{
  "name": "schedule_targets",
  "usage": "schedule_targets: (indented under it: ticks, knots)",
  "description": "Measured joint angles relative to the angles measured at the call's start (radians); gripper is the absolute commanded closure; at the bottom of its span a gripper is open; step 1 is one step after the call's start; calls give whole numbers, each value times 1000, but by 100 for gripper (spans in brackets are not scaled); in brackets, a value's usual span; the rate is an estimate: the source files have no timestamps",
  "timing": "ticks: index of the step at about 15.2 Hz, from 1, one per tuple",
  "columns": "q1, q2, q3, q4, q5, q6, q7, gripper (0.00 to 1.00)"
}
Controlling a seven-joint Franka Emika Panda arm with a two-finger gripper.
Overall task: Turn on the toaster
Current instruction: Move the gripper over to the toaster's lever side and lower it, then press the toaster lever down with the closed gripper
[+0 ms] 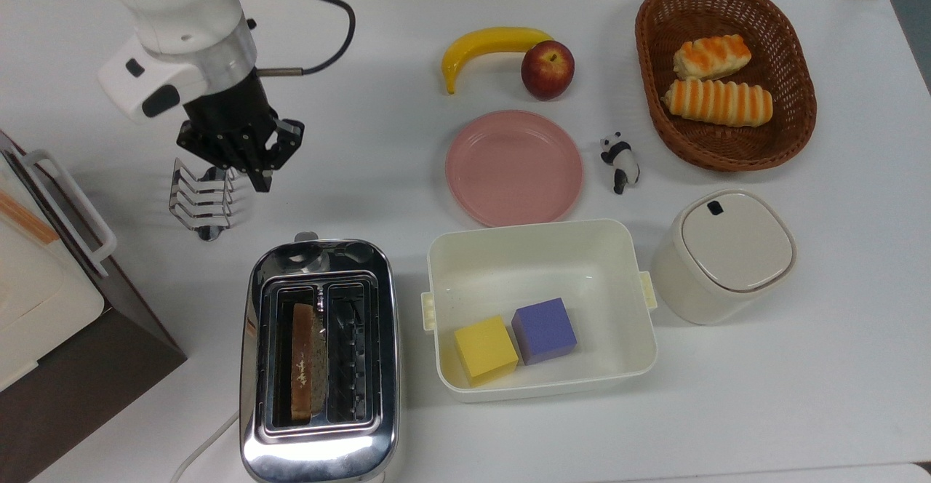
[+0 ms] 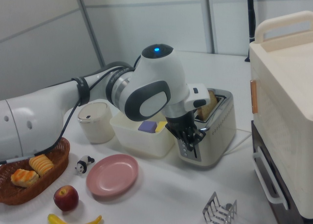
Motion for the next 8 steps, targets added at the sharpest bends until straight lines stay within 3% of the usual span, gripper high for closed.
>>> schedule_targets:
  ticks: [8]
  knots:
    - [1, 57, 25, -2, 2, 112, 0, 100]
